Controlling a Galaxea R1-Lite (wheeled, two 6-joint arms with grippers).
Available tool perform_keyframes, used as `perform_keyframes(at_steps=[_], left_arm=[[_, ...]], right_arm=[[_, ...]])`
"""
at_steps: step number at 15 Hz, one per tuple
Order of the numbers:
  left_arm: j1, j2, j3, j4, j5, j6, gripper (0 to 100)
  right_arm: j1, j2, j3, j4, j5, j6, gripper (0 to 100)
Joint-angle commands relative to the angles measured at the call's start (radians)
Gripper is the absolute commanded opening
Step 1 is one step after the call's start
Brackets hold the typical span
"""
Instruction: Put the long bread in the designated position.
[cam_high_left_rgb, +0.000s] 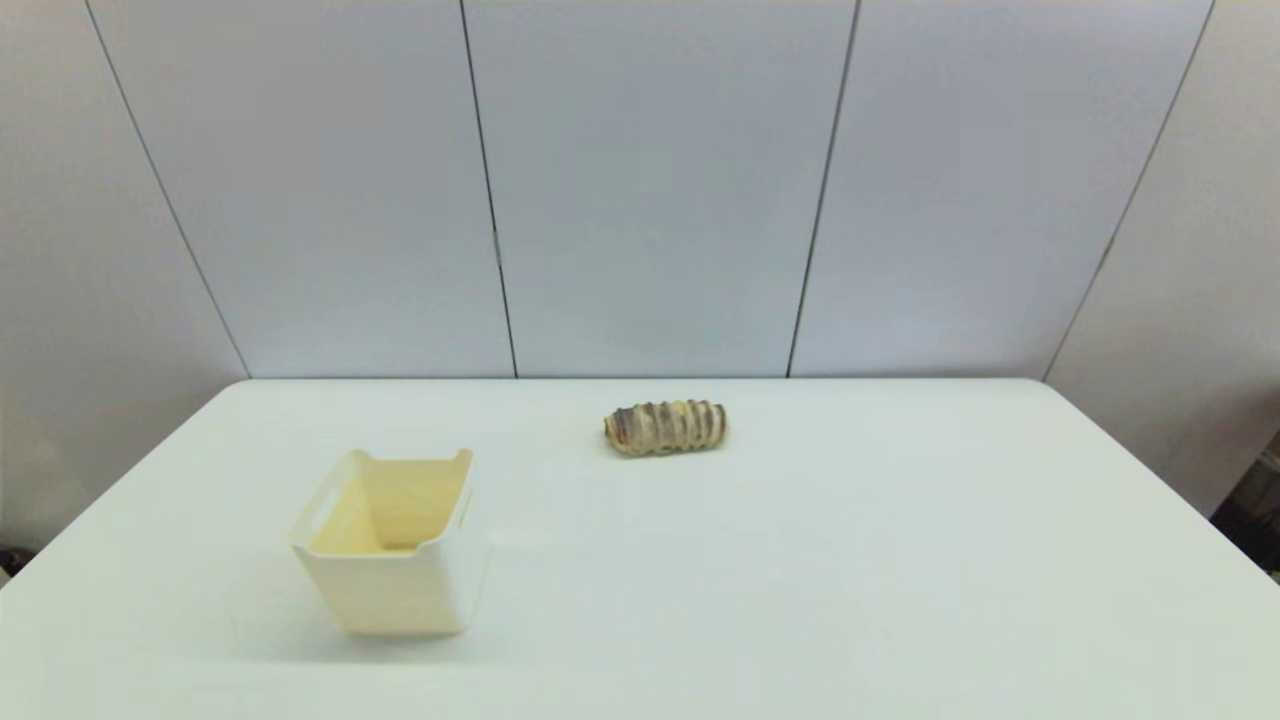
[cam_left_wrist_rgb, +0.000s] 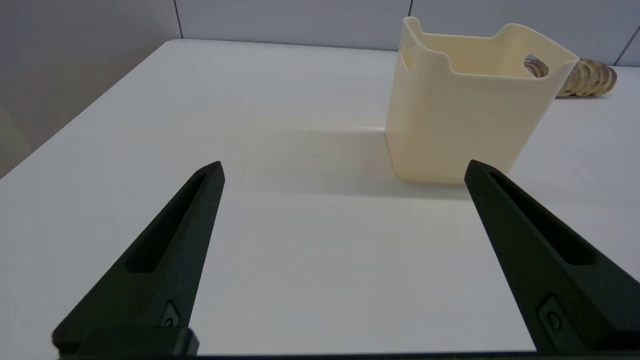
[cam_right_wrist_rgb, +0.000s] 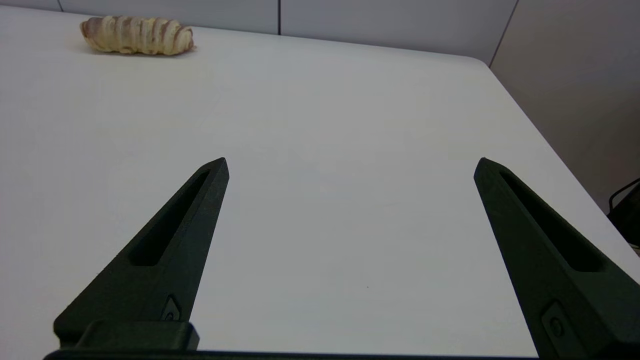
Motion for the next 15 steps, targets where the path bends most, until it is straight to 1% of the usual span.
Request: perform_keyframes(at_steps=[1, 9, 11, 13, 15], left_arm=[[0.000, 0.001, 0.002, 0.000, 0.000, -0.001, 100], [0.000, 0.001, 0.002, 0.000, 0.000, -0.002, 100], [0.000, 0.017, -0.009, 0.023, 0.003, -0.001, 100], [-0.001, 0.096, -0.144, 0.090, -0.003, 0.007, 100], [-0.020, 0.233, -0.327, 0.184, -0.001, 0.053, 100]], right_arm=[[0.000, 0.001, 0.000, 0.000, 0.001, -0.001, 100], [0.000, 0.001, 0.001, 0.000, 0.001, -0.001, 100], [0.000, 0.001, 0.000, 0.000, 0.001, -0.001, 100], [0.000, 0.001, 0.001, 0.000, 0.001, -0.001, 100], [0.000, 0.001, 0.001, 0.000, 0.001, -0.001, 100]])
